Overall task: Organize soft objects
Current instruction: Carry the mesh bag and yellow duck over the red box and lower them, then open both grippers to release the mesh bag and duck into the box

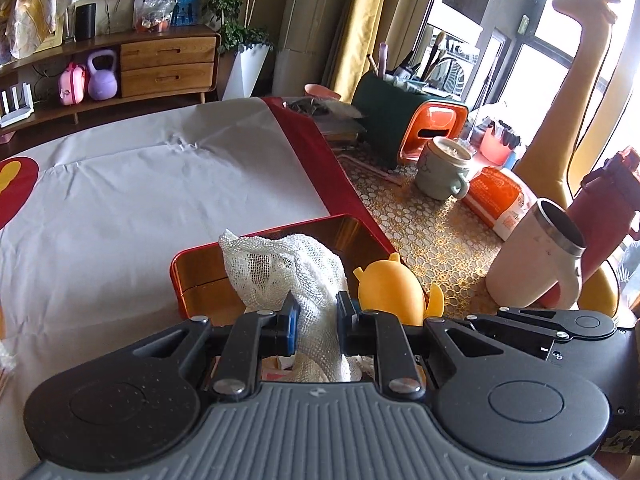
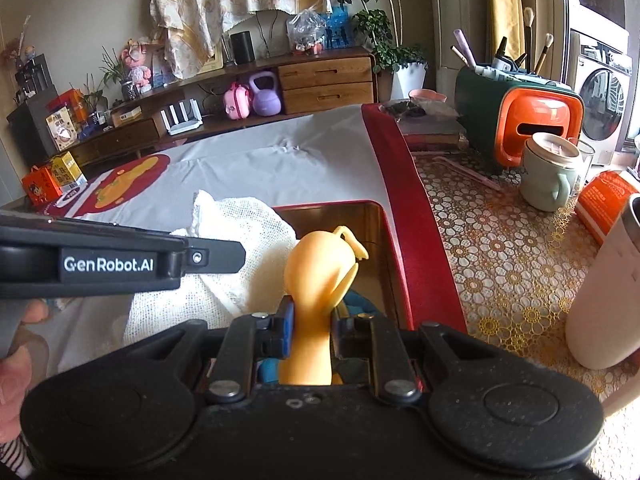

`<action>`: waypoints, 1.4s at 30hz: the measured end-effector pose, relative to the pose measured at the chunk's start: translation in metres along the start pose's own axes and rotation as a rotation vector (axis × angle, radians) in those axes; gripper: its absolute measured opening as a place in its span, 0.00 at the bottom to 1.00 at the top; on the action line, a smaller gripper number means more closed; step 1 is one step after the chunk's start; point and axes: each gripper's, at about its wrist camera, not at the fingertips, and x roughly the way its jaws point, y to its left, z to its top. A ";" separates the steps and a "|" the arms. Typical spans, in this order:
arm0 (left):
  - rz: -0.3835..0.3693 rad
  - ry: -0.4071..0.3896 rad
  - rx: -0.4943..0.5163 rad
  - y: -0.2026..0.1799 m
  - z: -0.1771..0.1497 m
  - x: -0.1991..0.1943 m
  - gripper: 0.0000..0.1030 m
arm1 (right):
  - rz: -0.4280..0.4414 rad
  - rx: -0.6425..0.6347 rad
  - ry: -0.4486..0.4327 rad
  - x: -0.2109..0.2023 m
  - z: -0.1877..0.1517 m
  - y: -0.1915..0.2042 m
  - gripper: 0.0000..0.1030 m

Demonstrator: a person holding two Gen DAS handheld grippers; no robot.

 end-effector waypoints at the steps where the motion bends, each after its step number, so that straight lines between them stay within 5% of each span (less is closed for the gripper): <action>1: 0.006 0.006 0.001 0.000 0.000 0.005 0.18 | 0.001 -0.002 0.005 0.004 0.000 -0.001 0.17; 19: 0.048 0.141 0.052 0.000 -0.012 0.063 0.18 | -0.075 -0.082 0.060 0.027 -0.009 -0.003 0.23; 42: 0.059 0.148 0.081 -0.006 -0.014 0.029 0.22 | -0.078 -0.034 0.025 -0.006 -0.013 -0.003 0.46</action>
